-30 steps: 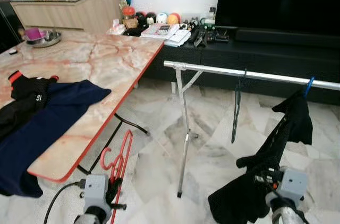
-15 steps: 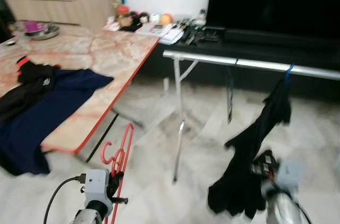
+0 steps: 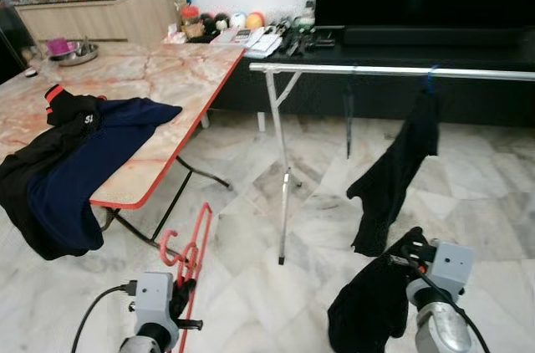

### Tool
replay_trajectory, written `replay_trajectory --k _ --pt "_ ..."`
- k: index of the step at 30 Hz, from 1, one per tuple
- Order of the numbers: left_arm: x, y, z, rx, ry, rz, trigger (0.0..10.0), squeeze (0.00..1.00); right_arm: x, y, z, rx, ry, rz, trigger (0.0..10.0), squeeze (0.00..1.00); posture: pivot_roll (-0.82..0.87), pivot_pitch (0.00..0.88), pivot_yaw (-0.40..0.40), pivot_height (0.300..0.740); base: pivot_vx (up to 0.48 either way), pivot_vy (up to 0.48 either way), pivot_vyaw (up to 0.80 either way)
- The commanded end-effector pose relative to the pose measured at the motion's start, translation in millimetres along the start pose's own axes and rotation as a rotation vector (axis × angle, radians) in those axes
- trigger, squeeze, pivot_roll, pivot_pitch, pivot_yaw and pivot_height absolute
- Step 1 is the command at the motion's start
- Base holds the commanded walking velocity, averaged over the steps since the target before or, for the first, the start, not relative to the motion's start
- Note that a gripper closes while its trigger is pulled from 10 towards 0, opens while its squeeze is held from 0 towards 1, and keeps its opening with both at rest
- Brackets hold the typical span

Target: Hang hanger

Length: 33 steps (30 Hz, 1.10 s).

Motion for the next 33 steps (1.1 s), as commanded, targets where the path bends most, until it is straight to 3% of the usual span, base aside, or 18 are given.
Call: replay_trajectory --k 1,11,19,31,32,33 --pt "6.1 2.7 -2.7 -0.003 0.003 0.014 10.0 0.00 12.3 11.0 3.8 -0.039 0.030 0.017 10.0 0.00 0.07 0.000 0.045 0.740 -0.285 0.000 0.00" --pt "5.8 7.5 -0.9 -0.002 -0.021 0.029 10.0 0.00 22.0 20.3 13.6 -0.036 0.070 -0.027 10.0 0.00 0.07 0.011 0.043 0.740 -0.285 0.000 0.00" --pt "-0.2 5.7 -1.1 0.049 -0.083 0.087 10.0 0.00 26.6 33.0 20.7 -0.052 0.075 -0.038 10.0 0.00 0.08 0.030 0.051 0.740 0.000 0.000 0.00" --pt "-29.1 27.4 7.7 0.142 -0.407 0.233 10.0 0.00 42.6 45.7 45.3 0.039 0.153 -0.203 10.0 0.00 0.09 0.040 0.055 0.740 0.000 0.000 0.00" --pt "-38.7 28.6 4.3 0.200 -0.527 0.277 10.0 0.00 50.4 47.3 50.8 0.065 0.202 -0.260 10.0 0.00 0.09 0.035 0.057 0.740 0.000 0.000 0.00" --pt "-41.2 28.7 3.0 0.219 -0.562 0.288 10.0 0.00 52.7 48.0 52.4 0.071 0.215 -0.280 10.0 0.00 0.09 0.033 0.057 0.740 0.000 0.000 0.00"
Point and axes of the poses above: a point about 5 cm out from each wrist's last joint towards the gripper, its own z axis pointing out of the wrist towards the gripper, its own y axis along the axis of the wrist's last joint, x = y × z, the point moved 3 cm from there along z, pointing out of the wrist towards the gripper, and after that the axes turned 2 degrees about -z, right-handed, at the moved point
